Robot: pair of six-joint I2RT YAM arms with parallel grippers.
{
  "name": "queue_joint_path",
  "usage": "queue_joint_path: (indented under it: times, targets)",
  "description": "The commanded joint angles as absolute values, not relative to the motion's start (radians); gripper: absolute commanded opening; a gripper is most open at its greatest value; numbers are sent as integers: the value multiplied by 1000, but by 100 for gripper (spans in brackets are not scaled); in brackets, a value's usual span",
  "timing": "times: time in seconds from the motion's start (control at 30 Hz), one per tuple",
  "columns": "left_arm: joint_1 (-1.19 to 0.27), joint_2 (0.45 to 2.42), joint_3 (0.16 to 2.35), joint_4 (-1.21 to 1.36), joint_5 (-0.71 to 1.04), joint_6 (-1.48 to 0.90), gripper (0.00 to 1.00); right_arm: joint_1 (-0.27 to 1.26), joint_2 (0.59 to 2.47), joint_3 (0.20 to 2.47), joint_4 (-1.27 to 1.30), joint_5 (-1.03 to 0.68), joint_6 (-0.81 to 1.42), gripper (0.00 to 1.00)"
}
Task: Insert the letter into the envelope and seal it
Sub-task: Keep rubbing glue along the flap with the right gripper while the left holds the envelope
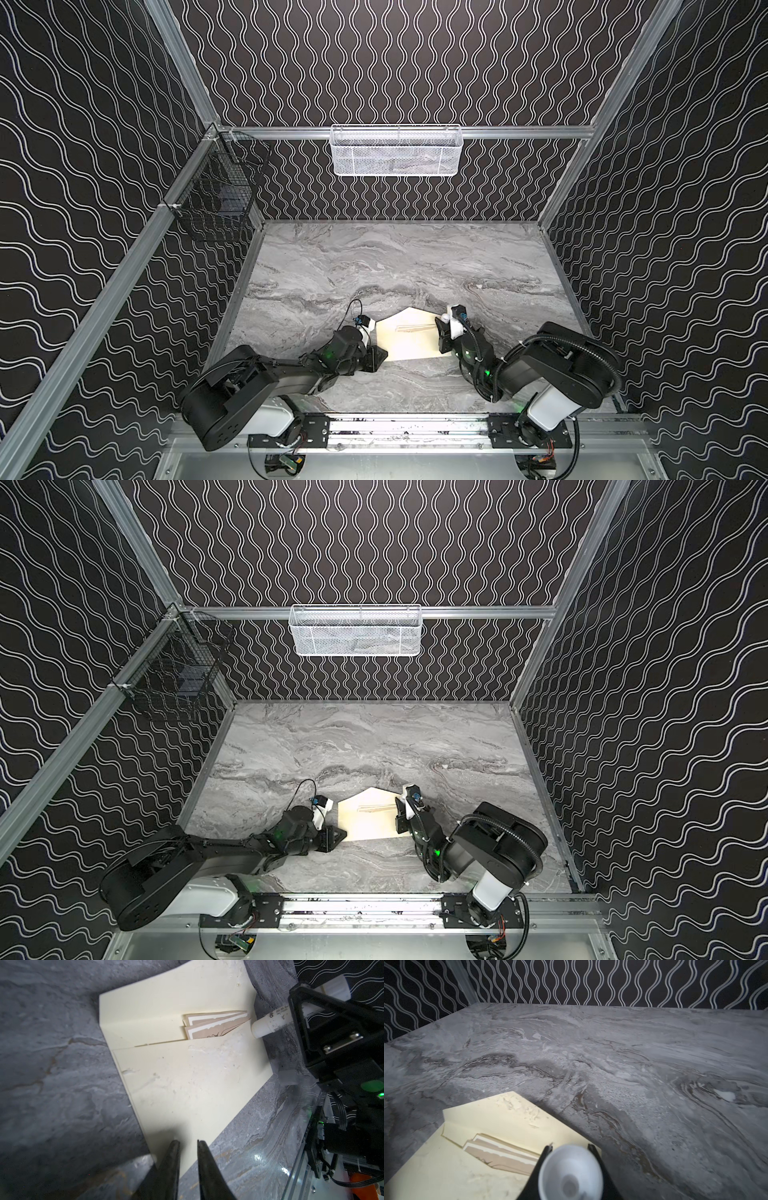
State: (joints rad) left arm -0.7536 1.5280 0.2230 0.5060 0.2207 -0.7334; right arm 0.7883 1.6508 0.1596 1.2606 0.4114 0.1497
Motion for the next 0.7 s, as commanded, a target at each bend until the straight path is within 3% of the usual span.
queue_joint_path:
  times: [0.0,0.17,0.37,0.67]
  targets:
    - [-754,1547,213,297,179,-740,22,769,1645,149,1258,460,169,0]
    - [-753,1547,218,295,182,-735,22,759,1600,148,1248,416,132,0]
    - [-753,1567,218,312,189,-732,22,784,1534,192,1185,209,104,0]
    - [-754,1535,217,289,172,-732,22,985,1656,330,1215,232,93,0]
